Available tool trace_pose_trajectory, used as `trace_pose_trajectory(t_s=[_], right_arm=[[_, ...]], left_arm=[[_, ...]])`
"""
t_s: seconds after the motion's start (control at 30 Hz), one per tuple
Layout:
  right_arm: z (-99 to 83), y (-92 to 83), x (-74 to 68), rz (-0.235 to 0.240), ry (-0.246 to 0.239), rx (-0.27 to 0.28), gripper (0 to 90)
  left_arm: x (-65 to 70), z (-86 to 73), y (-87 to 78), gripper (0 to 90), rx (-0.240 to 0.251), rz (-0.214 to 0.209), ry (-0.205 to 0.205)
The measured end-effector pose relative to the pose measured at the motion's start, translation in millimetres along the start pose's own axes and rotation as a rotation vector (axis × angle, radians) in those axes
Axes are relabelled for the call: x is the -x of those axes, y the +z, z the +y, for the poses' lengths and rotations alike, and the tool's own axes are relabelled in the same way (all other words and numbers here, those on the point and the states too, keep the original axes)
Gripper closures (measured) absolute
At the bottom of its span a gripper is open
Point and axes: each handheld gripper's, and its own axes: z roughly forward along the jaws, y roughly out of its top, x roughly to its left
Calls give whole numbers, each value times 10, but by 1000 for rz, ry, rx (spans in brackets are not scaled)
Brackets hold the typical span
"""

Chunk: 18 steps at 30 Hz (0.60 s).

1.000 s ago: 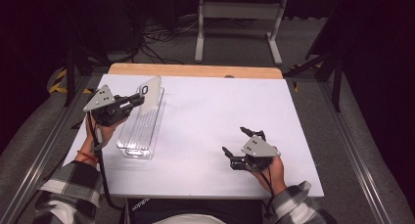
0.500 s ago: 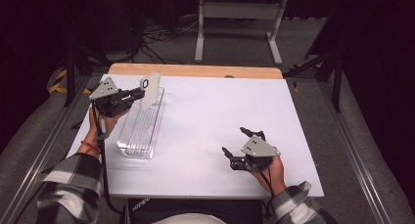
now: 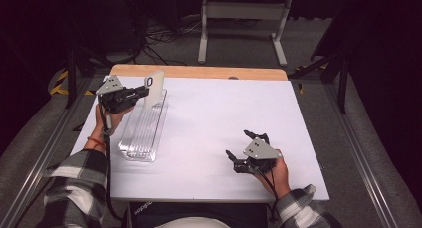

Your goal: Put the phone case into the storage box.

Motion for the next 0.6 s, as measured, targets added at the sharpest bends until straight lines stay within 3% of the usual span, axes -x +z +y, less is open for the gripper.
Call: trace_pose_trajectory(t_s=[0.4,0.43,0.6], right_arm=[[-39,55,-2,6,-8,-43,161],[-43,59,0,5,-8,-45,161],[-51,72,-5,5,-11,-54,162]], left_arm=[[-126,-173,244,814,-86,-33,0],[-132,-194,255,814,-92,-36,-13],[-204,-261,234,812,-51,-28,-44]])
